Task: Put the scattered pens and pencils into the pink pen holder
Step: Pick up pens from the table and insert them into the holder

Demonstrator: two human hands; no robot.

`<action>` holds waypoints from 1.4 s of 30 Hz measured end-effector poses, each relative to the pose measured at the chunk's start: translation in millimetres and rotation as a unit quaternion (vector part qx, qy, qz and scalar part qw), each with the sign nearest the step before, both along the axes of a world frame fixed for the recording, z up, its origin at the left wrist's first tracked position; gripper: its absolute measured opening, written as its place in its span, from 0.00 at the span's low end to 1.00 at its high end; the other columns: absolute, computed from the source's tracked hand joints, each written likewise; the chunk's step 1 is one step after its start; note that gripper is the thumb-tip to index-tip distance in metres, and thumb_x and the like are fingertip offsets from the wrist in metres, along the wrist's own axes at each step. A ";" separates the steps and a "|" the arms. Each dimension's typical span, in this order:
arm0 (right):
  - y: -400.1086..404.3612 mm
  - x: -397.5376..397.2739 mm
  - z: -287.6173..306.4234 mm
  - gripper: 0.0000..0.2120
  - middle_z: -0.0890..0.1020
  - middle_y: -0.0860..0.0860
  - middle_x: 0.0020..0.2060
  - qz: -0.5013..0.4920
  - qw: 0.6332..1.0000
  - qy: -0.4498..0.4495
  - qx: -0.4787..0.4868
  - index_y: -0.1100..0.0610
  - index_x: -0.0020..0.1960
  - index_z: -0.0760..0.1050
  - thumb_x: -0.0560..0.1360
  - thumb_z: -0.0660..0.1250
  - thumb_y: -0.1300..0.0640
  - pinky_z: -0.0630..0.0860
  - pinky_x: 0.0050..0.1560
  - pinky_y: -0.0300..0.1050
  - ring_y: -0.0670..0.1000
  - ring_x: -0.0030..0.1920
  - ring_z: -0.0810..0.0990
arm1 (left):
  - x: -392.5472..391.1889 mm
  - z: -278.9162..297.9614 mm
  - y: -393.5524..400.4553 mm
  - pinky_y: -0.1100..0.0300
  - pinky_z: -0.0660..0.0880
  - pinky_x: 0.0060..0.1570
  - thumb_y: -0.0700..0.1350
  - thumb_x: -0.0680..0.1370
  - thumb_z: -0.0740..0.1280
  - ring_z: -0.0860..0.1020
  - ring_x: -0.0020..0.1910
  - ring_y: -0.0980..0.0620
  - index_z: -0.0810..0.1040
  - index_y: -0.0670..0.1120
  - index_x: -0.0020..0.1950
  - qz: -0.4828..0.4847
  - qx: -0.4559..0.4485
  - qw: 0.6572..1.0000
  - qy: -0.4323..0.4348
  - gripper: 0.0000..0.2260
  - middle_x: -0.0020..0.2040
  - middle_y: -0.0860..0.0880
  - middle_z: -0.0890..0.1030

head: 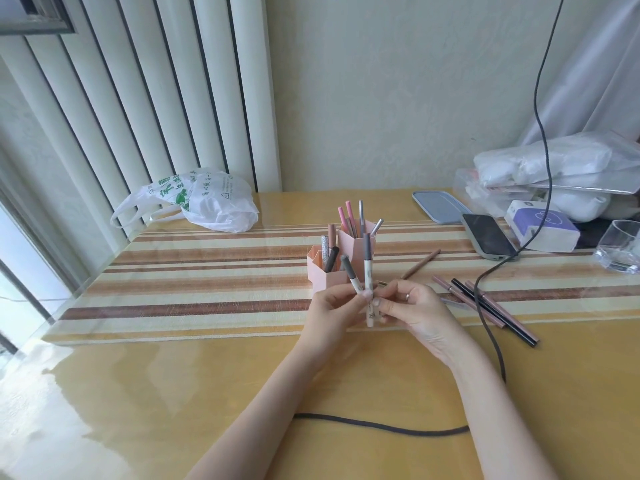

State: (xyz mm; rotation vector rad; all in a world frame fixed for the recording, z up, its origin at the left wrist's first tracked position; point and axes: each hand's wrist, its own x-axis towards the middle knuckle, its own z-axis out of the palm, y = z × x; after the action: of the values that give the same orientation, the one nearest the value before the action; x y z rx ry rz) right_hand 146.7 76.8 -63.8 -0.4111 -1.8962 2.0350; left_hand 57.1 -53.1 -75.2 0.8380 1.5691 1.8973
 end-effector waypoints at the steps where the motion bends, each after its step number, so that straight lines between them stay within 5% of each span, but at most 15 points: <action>1: -0.4 -0.6 -1.3 0.04 0.82 0.55 0.34 0.003 1.000 -0.017 0.021 0.60 0.38 0.79 0.68 0.73 0.65 0.79 0.39 0.40 0.48 0.33 0.78 | -0.3 1.3 -0.5 0.55 0.80 0.48 0.41 0.78 0.66 0.83 0.42 0.49 0.83 0.39 0.49 0.002 -0.003 1.000 -0.005 0.08 0.41 0.45 0.85; 7: -4.7 -4.2 -6.3 0.04 0.82 0.54 0.36 -0.010 0.992 -0.041 0.120 0.59 0.42 0.78 0.72 0.70 0.67 0.78 0.35 0.40 0.48 0.37 0.79 | -3.6 -1.7 -0.4 0.50 0.79 0.46 0.46 0.76 0.69 0.81 0.39 0.48 0.84 0.42 0.44 0.059 -0.065 0.993 0.076 0.08 0.40 0.39 0.84; 12: -6.2 -3.9 -7.5 0.07 0.80 0.48 0.36 -0.046 0.968 -0.052 0.242 0.50 0.40 0.78 0.74 0.66 0.61 0.80 0.39 0.49 0.49 0.38 0.78 | -2.4 -2.6 0.3 0.52 0.81 0.46 0.42 0.75 0.70 0.84 0.42 0.52 0.84 0.45 0.45 0.094 -0.066 0.984 0.139 0.04 0.40 0.48 0.86; 18: -11.4 -8.3 1.3 0.20 0.81 0.56 0.28 -0.185 0.964 0.037 0.187 0.61 0.33 0.78 0.79 0.61 0.52 0.77 0.29 0.42 0.49 0.28 0.79 | 1.4 3.3 -0.6 0.57 0.80 0.43 0.41 0.75 0.71 0.83 0.40 0.52 0.84 0.42 0.47 0.064 -0.057 0.987 0.139 0.05 0.40 0.47 0.85; 21: -11.5 -10.2 7.3 0.14 0.78 0.54 0.28 -0.227 0.954 0.076 0.179 0.61 0.38 0.77 0.77 0.64 0.54 0.74 0.25 0.37 0.45 0.25 0.77 | 2.6 10.2 -3.0 0.55 0.80 0.44 0.41 0.75 0.71 0.81 0.38 0.51 0.84 0.45 0.45 0.024 -0.055 0.995 0.076 0.03 0.37 0.48 0.84; 23: -10.3 -9.7 14.0 0.08 0.79 0.52 0.33 -0.187 0.965 0.100 0.154 0.57 0.46 0.76 0.76 0.64 0.52 0.72 0.25 0.38 0.46 0.26 0.75 | 1.2 13.5 -5.4 0.60 0.79 0.43 0.42 0.75 0.70 0.78 0.35 0.56 0.85 0.47 0.47 -0.002 -0.059 0.997 0.049 0.04 0.34 0.55 0.83; 26: -10.3 -10.6 20.6 0.16 0.78 0.50 0.36 -0.072 0.981 0.095 0.156 0.55 0.57 0.76 0.75 0.61 0.48 0.70 0.24 0.42 0.49 0.27 0.71 | 1.2 18.0 -8.4 0.70 0.71 0.36 0.44 0.78 0.65 0.72 0.31 0.63 0.83 0.43 0.52 -0.029 -0.081 0.994 0.067 0.08 0.30 0.60 0.80; 33: -18.9 -15.8 31.7 0.06 0.76 0.55 0.33 -0.032 0.982 0.079 0.170 0.57 0.46 0.76 0.77 0.64 0.65 0.69 0.22 0.37 0.48 0.24 0.70 | 3.9 24.0 -12.5 0.59 0.65 0.40 0.46 0.75 0.56 0.69 0.37 0.55 0.77 0.49 0.39 -0.056 -0.113 0.988 0.093 0.11 0.35 0.56 0.77; 37: -19.8 -15.6 42.8 0.06 0.78 0.52 0.33 -0.005 0.990 0.072 0.125 0.61 0.43 0.77 0.75 0.65 0.69 0.80 0.30 0.40 0.46 0.29 0.77 | -0.1 13.9 -11.6 0.58 0.66 0.37 0.44 0.70 0.55 0.70 0.36 0.55 0.76 0.49 0.40 0.033 -0.034 0.986 0.158 0.09 0.35 0.56 0.75; 42: -13.1 -9.5 72.6 0.06 0.84 0.50 0.36 -0.031 0.986 0.142 0.086 0.63 0.44 0.78 0.72 0.66 0.71 0.82 0.39 0.39 0.46 0.36 0.83 | -3.4 13.1 -17.3 0.60 0.67 0.34 0.38 0.67 0.56 0.71 0.35 0.54 0.76 0.45 0.44 0.226 0.034 0.939 0.259 0.12 0.35 0.56 0.74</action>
State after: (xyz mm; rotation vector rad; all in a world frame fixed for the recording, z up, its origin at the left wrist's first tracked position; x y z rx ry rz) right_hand 137.2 63.7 8.8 -0.1260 -1.8400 1.7648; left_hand 53.7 -70.4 -62.1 1.1544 2.1737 2.1677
